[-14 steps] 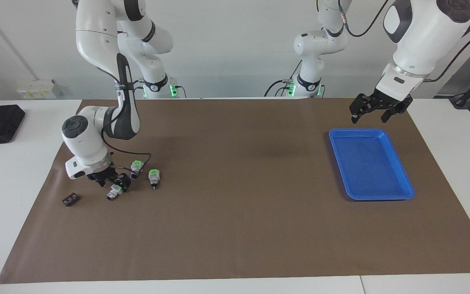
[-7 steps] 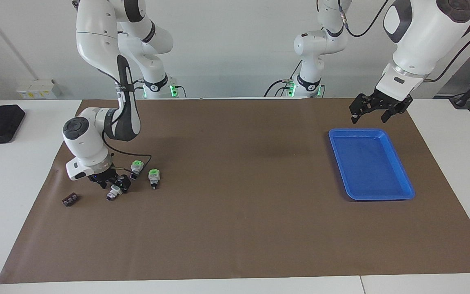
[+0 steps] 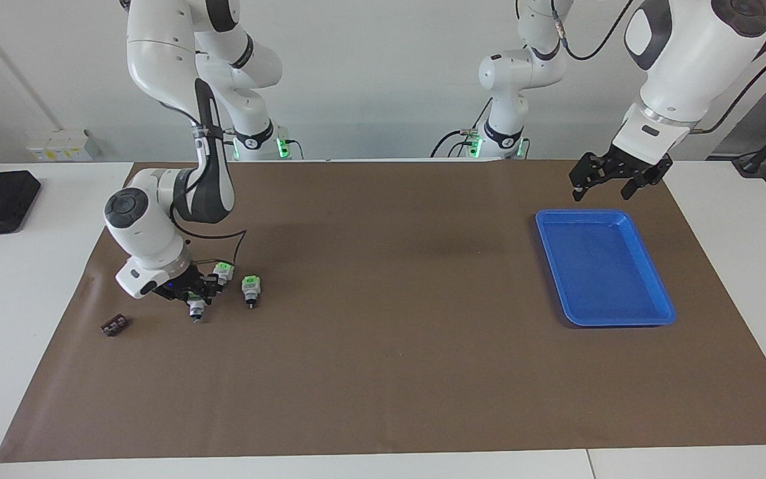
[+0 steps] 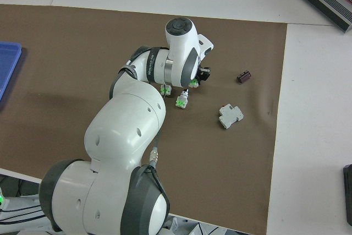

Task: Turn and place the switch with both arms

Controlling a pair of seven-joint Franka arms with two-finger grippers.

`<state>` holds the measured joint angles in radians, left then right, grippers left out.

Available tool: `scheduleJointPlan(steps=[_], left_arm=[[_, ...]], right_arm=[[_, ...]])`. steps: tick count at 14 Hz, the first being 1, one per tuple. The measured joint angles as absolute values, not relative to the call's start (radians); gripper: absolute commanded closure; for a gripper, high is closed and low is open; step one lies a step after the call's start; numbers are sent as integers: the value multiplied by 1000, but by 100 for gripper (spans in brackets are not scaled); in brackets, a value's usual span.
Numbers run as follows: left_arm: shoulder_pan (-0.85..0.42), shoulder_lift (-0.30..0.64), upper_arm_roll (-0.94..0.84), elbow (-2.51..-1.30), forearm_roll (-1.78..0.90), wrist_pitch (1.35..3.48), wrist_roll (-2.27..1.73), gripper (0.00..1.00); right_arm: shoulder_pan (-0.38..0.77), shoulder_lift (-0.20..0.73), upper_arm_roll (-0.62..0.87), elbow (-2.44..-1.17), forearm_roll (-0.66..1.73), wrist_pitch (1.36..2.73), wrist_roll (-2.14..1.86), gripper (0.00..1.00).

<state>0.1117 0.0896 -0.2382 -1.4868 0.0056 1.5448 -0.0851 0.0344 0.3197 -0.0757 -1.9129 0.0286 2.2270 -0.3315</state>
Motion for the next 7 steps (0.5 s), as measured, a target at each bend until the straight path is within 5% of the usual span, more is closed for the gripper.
scheduleJointPlan(steps=[3, 7], left_arm=[[112, 90, -238, -1487, 6, 1545, -85, 0], [112, 90, -238, -1487, 6, 1545, -85, 0]], right_arm=[[37, 223, -13, -1902, 45, 2196, -709, 100], [39, 146, 74, -1907, 412, 2176, -1112, 100]])
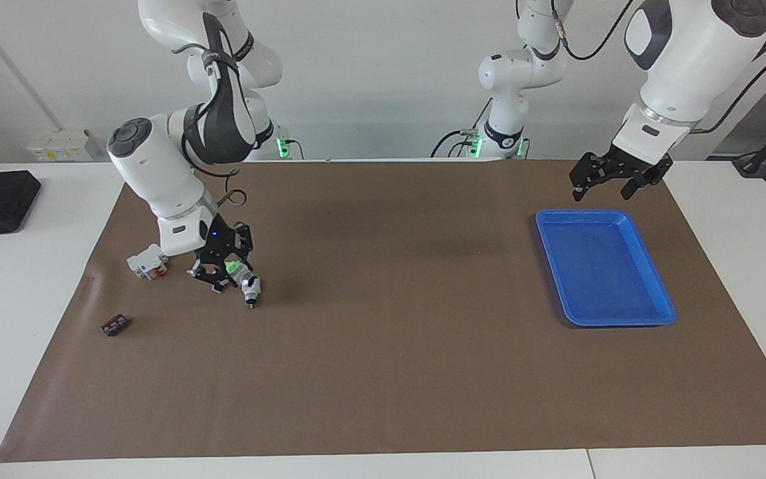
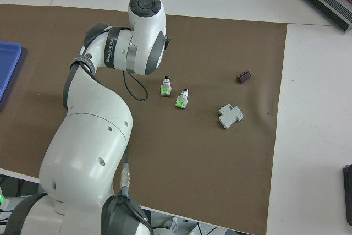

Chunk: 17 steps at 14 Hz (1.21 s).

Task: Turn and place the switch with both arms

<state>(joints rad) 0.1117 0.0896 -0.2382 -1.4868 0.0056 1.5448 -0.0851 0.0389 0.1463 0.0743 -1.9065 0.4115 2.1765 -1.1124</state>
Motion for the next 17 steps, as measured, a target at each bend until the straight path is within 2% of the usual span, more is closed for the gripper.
scheduleJointPlan(steps=[2, 7, 17], left_arm=[[112, 90, -238, -1487, 6, 1545, -85, 0], [112, 90, -238, -1487, 6, 1545, -85, 0], [109, 77, -251, -1487, -7, 1549, -85, 0]], right_arm=[[42, 146, 115, -1908, 596, 2138, -1222, 100], [50, 141, 230, -1908, 785, 2115, -1373, 100], [309, 150, 243, -1921, 989, 2553, -1417, 100]])
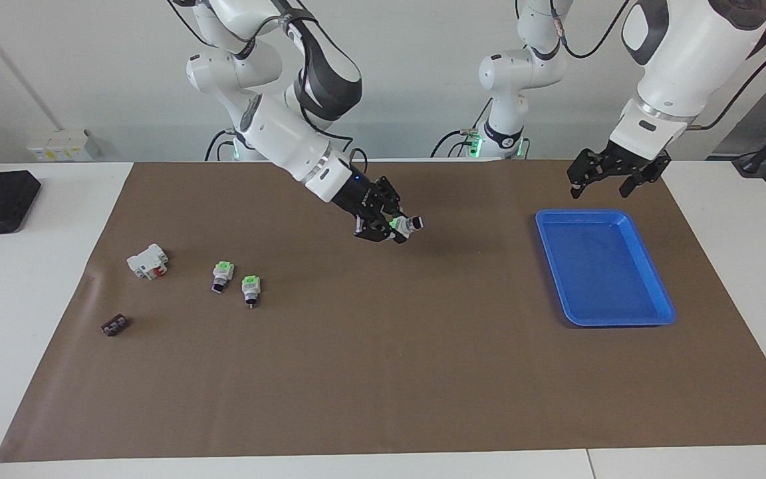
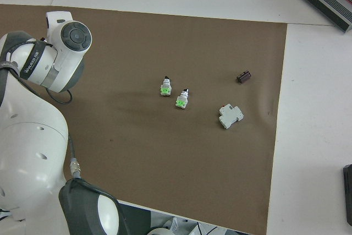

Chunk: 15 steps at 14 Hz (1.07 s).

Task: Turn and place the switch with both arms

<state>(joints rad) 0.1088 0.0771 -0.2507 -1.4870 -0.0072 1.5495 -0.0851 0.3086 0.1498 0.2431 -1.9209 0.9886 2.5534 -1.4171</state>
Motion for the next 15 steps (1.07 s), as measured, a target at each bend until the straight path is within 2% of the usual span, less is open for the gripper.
scheduleJointPlan(steps=[4, 7, 8, 11, 15], left_arm=[[109, 74, -253, -1504, -205, 1600, -122, 1], [108, 72, -254, -1533, -329, 1646, -186, 8], [108, 72, -254, -1545, -371, 1657, -197, 14], [110, 71, -250, -1583, -509, 1677, -208, 18], [110, 80, -249, -1614, -642, 1698, -263, 33]], right_arm=[[399, 155, 243, -1923, 995, 2646, -1381, 100], [415, 155, 242, -1925, 995, 2660, -1375, 100], [415, 155, 240, -1925, 995, 2660, -1375, 100], [414, 155, 237, -1926, 995, 2660, -1375, 100], [422, 156, 238, -1927, 995, 2687, -1370, 100]])
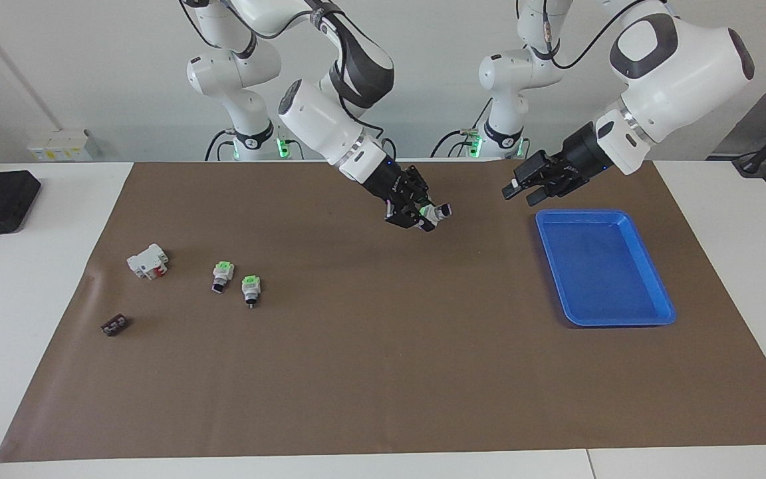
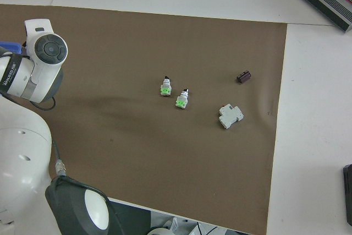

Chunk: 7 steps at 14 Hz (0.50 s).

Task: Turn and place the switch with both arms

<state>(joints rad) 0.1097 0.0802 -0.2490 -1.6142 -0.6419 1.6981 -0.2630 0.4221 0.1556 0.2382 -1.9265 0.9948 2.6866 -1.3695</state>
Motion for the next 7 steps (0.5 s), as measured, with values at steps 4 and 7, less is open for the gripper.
scheduleJointPlan(steps=[4, 7], left_arm=[[85, 96, -254, -1639, -701, 1734, -343, 46], [70, 96, -255, -1671, -734, 1753, -351, 54]], right_arm=[[442, 156, 239, -1928, 995, 2701, -1361, 100], [457, 156, 239, -1930, 995, 2735, -1351, 100]])
